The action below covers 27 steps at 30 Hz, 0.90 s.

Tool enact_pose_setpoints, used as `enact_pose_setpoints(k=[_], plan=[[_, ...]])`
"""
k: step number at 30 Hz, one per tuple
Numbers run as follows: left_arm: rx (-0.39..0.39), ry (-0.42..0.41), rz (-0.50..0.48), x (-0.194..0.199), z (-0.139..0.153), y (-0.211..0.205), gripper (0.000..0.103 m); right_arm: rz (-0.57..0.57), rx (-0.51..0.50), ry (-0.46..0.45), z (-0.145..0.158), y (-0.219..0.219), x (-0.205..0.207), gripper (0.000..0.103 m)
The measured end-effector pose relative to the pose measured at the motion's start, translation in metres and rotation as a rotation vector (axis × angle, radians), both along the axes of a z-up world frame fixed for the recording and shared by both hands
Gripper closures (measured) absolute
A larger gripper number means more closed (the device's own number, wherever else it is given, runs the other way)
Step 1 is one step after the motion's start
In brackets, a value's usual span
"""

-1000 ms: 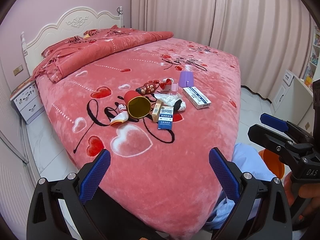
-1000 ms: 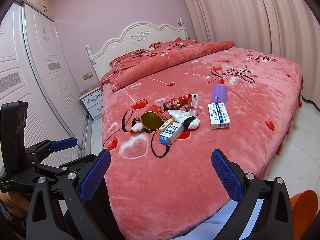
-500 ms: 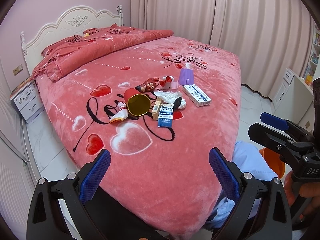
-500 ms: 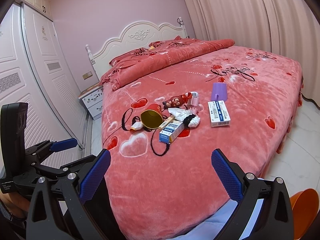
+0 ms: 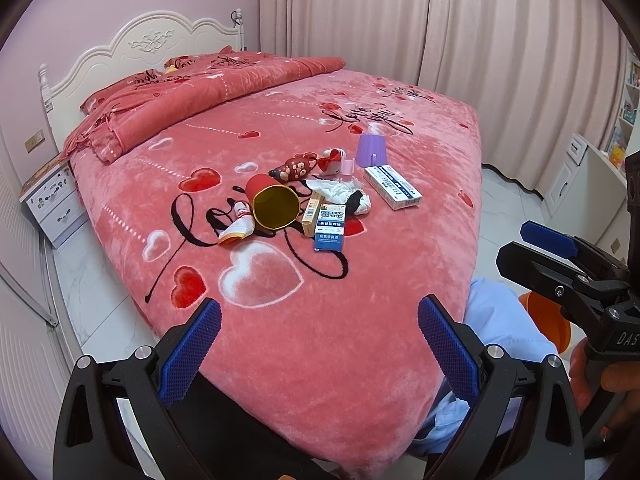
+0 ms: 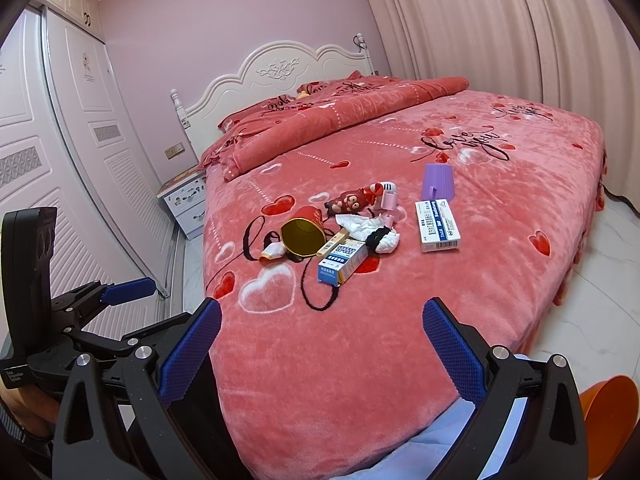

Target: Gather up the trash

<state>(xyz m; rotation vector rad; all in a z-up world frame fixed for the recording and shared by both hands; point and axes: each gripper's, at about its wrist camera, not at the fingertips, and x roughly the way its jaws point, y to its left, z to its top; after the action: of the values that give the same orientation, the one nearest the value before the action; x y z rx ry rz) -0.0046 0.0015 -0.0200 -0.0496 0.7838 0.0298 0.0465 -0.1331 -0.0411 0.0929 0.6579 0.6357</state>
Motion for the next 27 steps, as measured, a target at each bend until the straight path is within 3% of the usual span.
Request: enact_pose_setpoints(k=[22,27], plan=[[0.041,0.082,-0.022,0.026,-0.011,0.007,0.006,0.023,0.006,0.059,-0.01,0.01,0.024,0.004],[-0.021,0.1,-0.035,0.039,-0.015,0.02,0.006,0.047,-0.002,0.088,-0.016,0.018,0.037,0.004]])
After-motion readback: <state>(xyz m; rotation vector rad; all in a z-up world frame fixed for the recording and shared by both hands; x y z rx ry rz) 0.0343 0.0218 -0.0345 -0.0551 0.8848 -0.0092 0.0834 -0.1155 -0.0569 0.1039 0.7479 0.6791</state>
